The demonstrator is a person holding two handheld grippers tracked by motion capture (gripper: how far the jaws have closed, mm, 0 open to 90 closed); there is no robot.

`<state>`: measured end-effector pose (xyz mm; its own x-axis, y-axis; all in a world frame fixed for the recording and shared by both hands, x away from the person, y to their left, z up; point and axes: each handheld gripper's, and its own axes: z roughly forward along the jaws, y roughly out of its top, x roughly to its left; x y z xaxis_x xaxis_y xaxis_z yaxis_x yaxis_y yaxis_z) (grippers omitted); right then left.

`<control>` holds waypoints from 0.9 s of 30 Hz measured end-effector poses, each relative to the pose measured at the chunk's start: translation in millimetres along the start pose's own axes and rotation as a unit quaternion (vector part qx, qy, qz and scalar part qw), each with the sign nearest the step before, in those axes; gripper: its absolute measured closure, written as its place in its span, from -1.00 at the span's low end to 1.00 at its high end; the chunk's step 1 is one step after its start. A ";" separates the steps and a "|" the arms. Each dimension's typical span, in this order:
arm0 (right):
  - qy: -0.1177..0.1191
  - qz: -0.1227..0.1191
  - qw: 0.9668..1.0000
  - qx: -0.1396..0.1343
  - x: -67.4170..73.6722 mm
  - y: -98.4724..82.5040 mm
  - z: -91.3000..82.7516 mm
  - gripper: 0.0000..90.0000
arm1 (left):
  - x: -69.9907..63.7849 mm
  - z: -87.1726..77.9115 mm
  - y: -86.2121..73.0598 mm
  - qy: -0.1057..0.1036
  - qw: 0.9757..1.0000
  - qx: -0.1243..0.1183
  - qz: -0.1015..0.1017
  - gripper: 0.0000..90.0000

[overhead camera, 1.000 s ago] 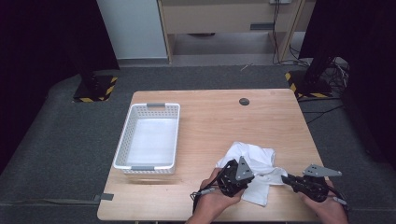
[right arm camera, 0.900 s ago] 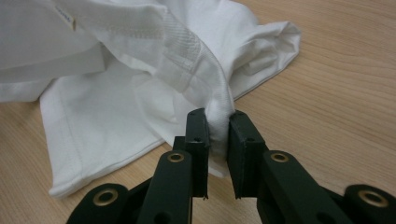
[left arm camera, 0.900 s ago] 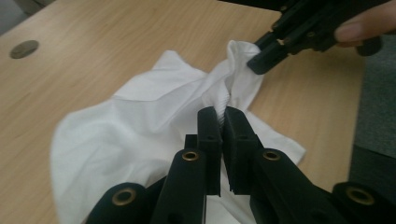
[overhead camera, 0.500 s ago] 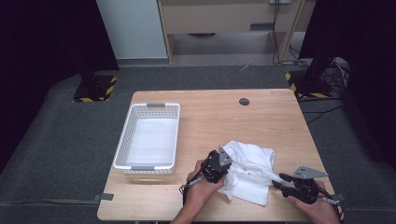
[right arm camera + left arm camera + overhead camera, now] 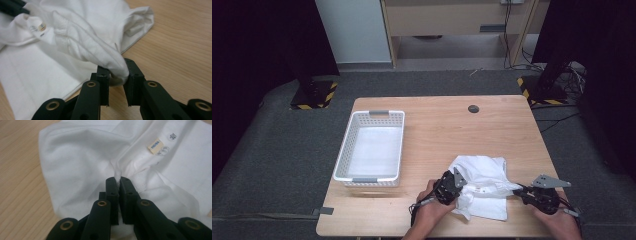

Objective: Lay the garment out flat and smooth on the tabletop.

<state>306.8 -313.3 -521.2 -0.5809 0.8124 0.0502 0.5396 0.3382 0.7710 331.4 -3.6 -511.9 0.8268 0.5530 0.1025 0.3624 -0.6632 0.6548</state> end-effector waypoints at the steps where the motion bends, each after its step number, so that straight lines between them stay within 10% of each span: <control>1: -0.004 0.003 1.000 -0.002 -2.2 0.3 -0.8 0.69 | -3.4 -0.5 0.5 -0.002 1.000 0.002 0.004 0.93; 20: 0.015 -0.003 1.000 -0.028 -0.4 16.2 -4.9 0.77 | -9.7 -55.1 13.9 0.006 0.998 -0.062 0.007 0.93; 27: 0.027 -0.014 0.999 -0.014 5.7 13.9 -2.2 0.68 | 21.2 -52.4 23.7 0.033 0.995 -0.090 -0.028 0.93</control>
<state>309.8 -305.0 -508.8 -0.6287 0.7752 0.0621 0.5054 0.3466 0.7902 335.0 18.8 -455.1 0.7752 0.6227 0.1061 0.3203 -0.5324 0.7836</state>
